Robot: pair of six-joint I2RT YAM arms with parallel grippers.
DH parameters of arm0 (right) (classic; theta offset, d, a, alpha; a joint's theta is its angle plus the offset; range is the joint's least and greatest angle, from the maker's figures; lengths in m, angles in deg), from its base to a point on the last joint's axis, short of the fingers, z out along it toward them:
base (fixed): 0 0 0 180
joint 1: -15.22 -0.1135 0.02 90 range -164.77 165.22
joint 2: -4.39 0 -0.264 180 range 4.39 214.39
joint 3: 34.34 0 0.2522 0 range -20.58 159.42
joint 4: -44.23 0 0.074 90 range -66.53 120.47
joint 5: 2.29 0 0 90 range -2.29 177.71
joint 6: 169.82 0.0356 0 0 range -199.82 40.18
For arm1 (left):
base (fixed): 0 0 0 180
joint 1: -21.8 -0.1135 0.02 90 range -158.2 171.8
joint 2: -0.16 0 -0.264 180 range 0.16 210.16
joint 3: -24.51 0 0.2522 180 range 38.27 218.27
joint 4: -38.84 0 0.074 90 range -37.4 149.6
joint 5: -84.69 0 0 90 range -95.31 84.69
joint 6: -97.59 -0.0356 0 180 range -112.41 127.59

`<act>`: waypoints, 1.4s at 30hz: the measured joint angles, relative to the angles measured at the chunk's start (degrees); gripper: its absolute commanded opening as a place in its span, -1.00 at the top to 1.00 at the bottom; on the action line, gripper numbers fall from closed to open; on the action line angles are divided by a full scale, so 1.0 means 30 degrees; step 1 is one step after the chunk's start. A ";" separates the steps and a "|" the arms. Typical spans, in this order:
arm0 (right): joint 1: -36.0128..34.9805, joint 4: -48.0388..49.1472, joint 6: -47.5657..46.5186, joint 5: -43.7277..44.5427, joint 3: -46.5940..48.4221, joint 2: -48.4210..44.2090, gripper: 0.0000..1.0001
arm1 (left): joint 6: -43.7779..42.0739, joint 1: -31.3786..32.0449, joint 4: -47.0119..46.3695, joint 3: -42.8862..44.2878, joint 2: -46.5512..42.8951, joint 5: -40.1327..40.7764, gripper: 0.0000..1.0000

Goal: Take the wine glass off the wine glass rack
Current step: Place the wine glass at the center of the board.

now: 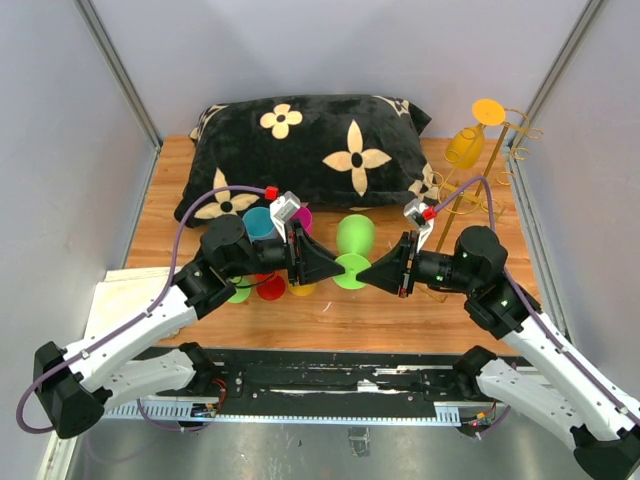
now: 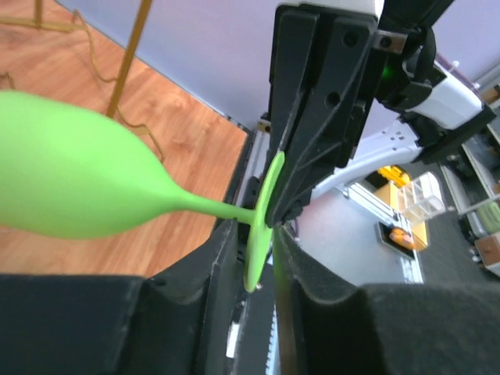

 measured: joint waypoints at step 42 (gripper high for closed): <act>-0.8706 -0.2856 -2.5835 0.4058 -0.6710 -0.4342 0.46 | -0.5377 -0.0015 0.8925 0.2878 -0.0080 -0.0517 0.98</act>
